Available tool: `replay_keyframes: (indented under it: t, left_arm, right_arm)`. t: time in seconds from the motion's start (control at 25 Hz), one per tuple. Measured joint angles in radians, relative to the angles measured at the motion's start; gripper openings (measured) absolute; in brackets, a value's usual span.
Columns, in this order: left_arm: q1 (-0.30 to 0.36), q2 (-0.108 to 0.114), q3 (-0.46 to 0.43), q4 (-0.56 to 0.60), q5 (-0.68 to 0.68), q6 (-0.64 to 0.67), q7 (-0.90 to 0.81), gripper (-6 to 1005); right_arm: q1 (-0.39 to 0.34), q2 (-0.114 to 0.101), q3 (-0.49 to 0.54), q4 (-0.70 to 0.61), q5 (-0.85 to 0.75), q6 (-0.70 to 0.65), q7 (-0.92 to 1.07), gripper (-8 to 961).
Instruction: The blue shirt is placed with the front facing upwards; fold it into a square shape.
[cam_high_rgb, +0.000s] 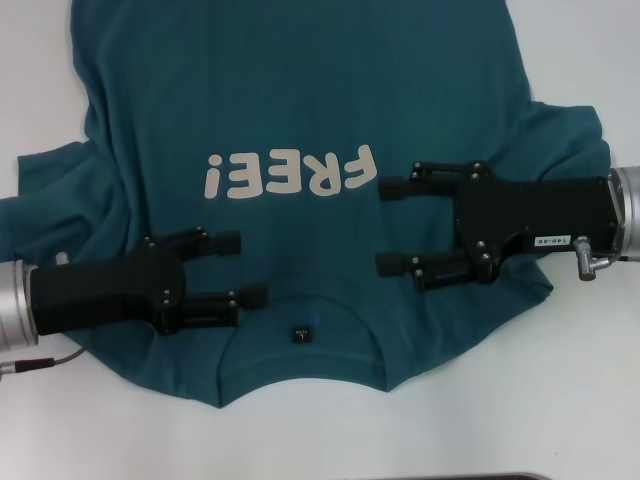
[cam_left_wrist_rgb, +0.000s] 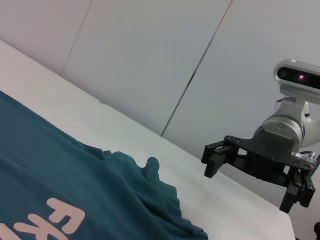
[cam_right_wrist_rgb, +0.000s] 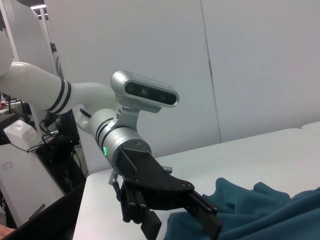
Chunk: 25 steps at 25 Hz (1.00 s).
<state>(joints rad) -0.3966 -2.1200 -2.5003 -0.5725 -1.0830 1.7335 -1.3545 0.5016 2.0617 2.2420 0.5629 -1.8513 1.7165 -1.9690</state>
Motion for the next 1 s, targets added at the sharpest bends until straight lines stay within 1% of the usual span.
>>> replay_keyframes:
  t: [0.68,0.84,1.0]
  left_arm:
    - [0.0,0.001,-0.004,0.0,-0.003,-0.002,0.0,906]
    - [0.003,0.009,-0.015,-0.001,-0.005,-0.008,-0.015,905]
    - [0.011,0.028,-0.048,-0.028,-0.002,-0.017,-0.067,906]
  right_arm:
    - [0.0,0.0,0.0,0.0,-0.002,0.0,-0.001,897]
    - [0.0,0.0,0.001,0.0,0.0,0.0,-0.001,897]
    - [0.0,0.001,0.001,0.0,0.0,0.0,0.003,897]
